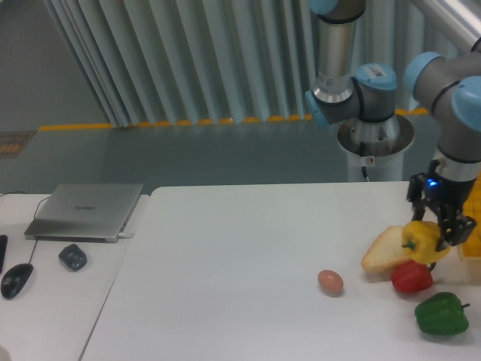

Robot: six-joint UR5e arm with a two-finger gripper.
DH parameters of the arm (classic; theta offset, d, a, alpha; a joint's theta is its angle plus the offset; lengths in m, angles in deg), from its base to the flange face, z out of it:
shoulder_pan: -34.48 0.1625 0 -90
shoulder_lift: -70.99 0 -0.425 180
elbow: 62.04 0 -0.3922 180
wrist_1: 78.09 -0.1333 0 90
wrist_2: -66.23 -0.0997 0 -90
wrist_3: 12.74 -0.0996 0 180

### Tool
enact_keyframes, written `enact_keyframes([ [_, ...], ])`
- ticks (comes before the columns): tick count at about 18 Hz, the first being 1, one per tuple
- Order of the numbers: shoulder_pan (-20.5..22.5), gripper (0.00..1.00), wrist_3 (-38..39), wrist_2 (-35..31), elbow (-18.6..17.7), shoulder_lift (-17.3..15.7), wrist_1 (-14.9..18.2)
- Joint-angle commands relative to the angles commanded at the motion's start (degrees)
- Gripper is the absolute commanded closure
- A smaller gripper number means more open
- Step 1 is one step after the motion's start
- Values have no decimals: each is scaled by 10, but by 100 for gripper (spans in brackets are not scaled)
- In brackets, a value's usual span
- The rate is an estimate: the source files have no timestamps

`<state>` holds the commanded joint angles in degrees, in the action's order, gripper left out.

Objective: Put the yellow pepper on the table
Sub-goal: 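Lift the yellow pepper out of the crate and carry it over the table, then lower the yellow pepper beside the red pepper and open the gripper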

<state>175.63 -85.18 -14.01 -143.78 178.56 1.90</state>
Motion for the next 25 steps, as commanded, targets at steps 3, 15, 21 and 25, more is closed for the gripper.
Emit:
enact_keyframes([
  [3, -19, 61, 85, -1, -2, 6, -34],
  [15, -107, 61, 259, -64, -31, 68, -163],
  [21, -106, 60, 256, -69, -35, 78, -164],
  [25, -106, 58, 256, -69, -36, 85, -164],
])
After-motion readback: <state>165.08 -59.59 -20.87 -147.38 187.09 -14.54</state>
